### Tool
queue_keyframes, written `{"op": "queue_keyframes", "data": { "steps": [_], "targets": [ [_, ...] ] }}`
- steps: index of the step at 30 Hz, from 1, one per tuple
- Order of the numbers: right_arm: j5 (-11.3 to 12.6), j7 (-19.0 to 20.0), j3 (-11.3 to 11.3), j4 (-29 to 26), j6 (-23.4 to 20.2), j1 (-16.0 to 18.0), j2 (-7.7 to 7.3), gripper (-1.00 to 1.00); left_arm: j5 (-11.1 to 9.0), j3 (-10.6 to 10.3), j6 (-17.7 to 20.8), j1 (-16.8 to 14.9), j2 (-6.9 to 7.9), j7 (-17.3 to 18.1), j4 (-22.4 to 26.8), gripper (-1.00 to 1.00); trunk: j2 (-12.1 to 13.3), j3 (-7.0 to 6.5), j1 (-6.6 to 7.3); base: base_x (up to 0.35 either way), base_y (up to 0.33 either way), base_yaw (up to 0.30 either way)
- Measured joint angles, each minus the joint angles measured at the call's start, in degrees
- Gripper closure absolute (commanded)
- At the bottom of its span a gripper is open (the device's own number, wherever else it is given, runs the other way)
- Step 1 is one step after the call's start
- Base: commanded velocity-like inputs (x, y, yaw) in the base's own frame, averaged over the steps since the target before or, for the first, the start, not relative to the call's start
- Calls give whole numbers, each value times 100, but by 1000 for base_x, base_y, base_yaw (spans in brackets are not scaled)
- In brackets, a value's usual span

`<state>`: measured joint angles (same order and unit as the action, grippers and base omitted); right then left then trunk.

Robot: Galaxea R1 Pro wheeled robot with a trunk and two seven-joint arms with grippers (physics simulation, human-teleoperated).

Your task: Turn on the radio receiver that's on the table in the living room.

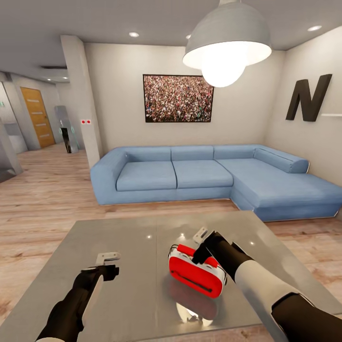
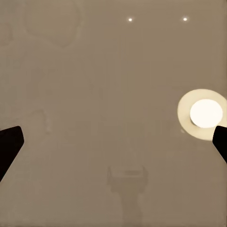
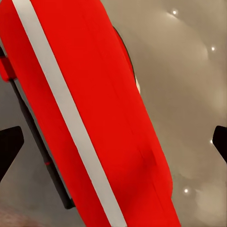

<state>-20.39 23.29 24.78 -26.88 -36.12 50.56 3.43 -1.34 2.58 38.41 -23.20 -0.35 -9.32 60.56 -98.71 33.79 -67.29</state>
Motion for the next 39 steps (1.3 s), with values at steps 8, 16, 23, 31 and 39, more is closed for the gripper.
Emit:
{"op": "queue_keyframes", "data": {
  "steps": [8, 16, 23, 31, 39],
  "targets": [
    [0, 0, -5, -1, 0, 0, 0, -100, -3, -1, 0, 0, 0, 0, 0, -100, -82, 36, -45, 0, 0, 0],
    [-12, -19, -10, -1, 8, 1, -100, -100, -2, -1, 0, 0, 0, 0, 0, -100, -82, 36, -45, 0, 0, 0],
    [-18, -18, -9, -1, 9, 3, -165, -100, -2, 1, 0, 0, 0, 0, 0, -100, -82, 36, -45, 0, 0, 0],
    [-26, -8, 0, -1, 9, 2, -165, -100, 0, 1, 0, 0, 0, 0, 0, -100, -202, 90, -110, 0, 0, 0],
    [-33, 27, 7, -1, 9, 3, -159, -100, -1, -2, 0, 0, 0, 0, 0, -100, -202, 90, -110, 0, 0, 0]
  ]
}}
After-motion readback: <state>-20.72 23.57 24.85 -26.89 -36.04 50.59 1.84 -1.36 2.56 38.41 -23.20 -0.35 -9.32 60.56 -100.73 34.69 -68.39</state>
